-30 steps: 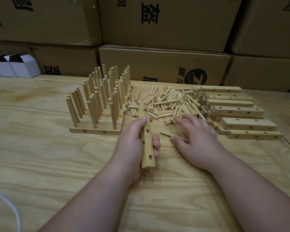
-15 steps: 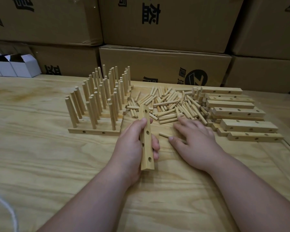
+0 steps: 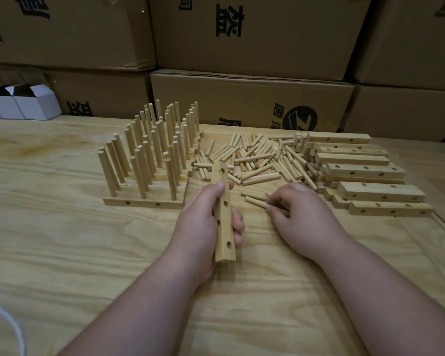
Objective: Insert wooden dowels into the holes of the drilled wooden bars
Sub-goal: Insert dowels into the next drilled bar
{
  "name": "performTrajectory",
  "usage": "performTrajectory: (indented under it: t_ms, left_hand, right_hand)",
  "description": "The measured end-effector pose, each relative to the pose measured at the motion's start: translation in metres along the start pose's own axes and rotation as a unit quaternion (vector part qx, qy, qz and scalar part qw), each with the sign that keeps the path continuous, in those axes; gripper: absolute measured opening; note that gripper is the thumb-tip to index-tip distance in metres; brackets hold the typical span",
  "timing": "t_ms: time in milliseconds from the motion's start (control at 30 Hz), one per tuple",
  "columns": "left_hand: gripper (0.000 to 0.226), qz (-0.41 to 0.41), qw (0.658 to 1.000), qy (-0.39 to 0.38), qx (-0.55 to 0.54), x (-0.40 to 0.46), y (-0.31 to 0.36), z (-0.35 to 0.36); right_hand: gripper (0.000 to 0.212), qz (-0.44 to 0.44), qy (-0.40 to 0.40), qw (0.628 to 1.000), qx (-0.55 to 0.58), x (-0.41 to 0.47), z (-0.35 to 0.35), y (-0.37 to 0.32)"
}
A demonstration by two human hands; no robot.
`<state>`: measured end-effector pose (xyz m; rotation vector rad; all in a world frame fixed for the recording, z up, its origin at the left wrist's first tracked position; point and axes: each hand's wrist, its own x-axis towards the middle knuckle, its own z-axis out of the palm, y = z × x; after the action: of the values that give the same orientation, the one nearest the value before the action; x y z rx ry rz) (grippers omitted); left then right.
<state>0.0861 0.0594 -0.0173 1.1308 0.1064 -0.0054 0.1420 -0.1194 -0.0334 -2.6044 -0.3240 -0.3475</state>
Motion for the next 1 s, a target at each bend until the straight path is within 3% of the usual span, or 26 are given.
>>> performTrajectory:
  t_ms: [100, 167, 233, 400, 500, 667, 900, 1000]
  left_hand:
    - [0.030, -0.001, 1.000, 0.000, 0.000, 0.0005, 0.0003, 0.0008]
    - [0.030, 0.000, 1.000, -0.001, -0.002, 0.0005, 0.0002, 0.0007]
    - [0.030, 0.001, 1.000, -0.002, -0.002, 0.0003, 0.0000, 0.0003]
    - [0.031, 0.004, 1.000, -0.004, 0.003, 0.0003, -0.0004, -0.0007]
    - [0.030, 0.005, 1.000, -0.003, 0.003, 0.0005, -0.0008, -0.0007]
    - [0.030, 0.006, 1.000, -0.001, 0.003, 0.0002, -0.0009, -0.0003]
    - [0.044, 0.003, 1.000, 0.003, -0.019, -0.0009, 0.0004, 0.0017]
    - [0.047, 0.004, 1.000, 0.020, -0.024, -0.0011, 0.0007, 0.0016]
  right_hand:
    - [0.028, 0.006, 0.021, 1.000, -0.020, -0.0005, 0.0004, 0.0012]
    - [0.050, 0.038, 0.009, 0.998, -0.043, 0.0003, 0.0017, 0.0031]
    - [0.059, 0.058, -0.016, 0.996, -0.072, 0.0010, 0.0035, 0.0049]
    - [0.018, 0.016, 0.005, 0.998, -0.063, 0.0009, 0.0057, 0.0042]
    - [0.004, 0.004, 0.012, 0.999, -0.053, 0.0011, 0.0059, 0.0016]
    - [0.024, -0.008, -0.006, 0.995, -0.101, 0.0010, 0.0069, -0.0003]
    - [0.018, 0.001, -0.036, 0.996, -0.085, 0.0003, 0.0057, -0.0012]
    - [0.019, -0.003, -0.009, 0.998, -0.057, 0.0002, 0.0044, -0.0037]
